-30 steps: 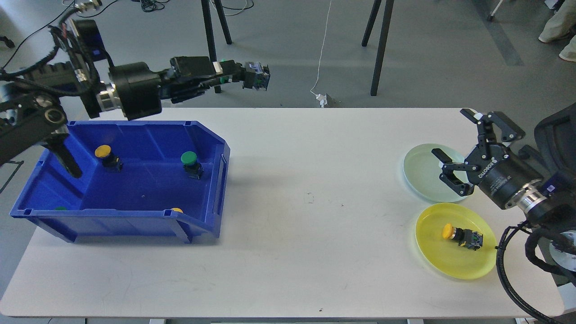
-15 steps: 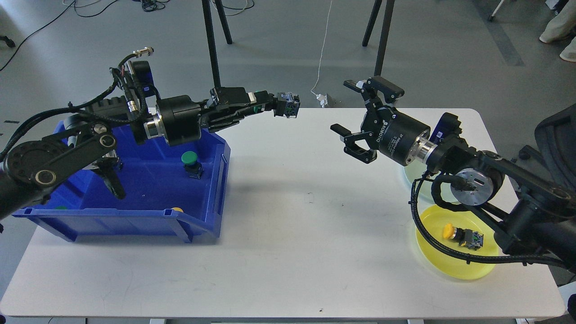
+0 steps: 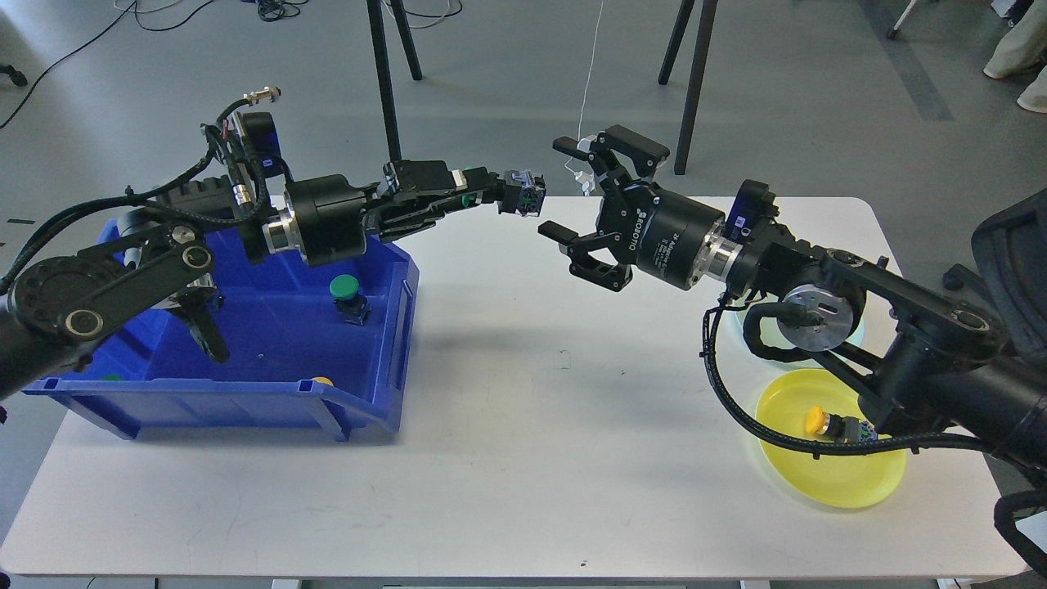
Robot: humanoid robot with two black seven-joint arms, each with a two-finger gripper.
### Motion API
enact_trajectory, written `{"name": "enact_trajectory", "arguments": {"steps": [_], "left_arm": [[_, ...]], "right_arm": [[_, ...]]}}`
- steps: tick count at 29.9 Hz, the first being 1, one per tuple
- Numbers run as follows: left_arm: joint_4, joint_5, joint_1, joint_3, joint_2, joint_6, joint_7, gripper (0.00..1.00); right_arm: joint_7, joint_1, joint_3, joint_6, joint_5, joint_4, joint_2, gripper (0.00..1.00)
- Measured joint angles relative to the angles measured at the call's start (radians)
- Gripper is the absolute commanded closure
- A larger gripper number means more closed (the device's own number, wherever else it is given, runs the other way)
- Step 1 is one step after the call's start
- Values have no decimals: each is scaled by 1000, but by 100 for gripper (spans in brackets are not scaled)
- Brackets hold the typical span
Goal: Pass button and place on color plate
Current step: 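Move the right gripper to the green button and grasp it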
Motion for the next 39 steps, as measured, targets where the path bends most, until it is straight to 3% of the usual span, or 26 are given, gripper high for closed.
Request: {"name": "enact_trajectory", "arguments": {"steps": [4,8,18,27,32,35,37,39], "left_arm": [[0,0,0,-2,0,0,0,88],[1,0,0,-2,0,0,0,87],[5,0,0,-3,0,0,0,87],[6,0,1,-2,1,0,0,85],[5,0,1,-2,0,1,0,84],[4,-1,1,-2,0,0,0,73],[4,-1,1,-2,0,0,0,48],[4,-5,1,-3,-1,0,0,37]], "right_arm": [[0,9,-19,5,0,-14,17,14],[0,9,-17,-1,0,-17,27,37],[2,3,-7,-5,2,-67,43,74],[1,6,-4,-1,0,-86,68,95],[0,6,10,-1,-1,-87,68,99],[0,6,13,-2,0,-87,68,99],[0,6,16,-2,1,-87,68,99],[1,6,17,-2,1,-87,68,99]]}}
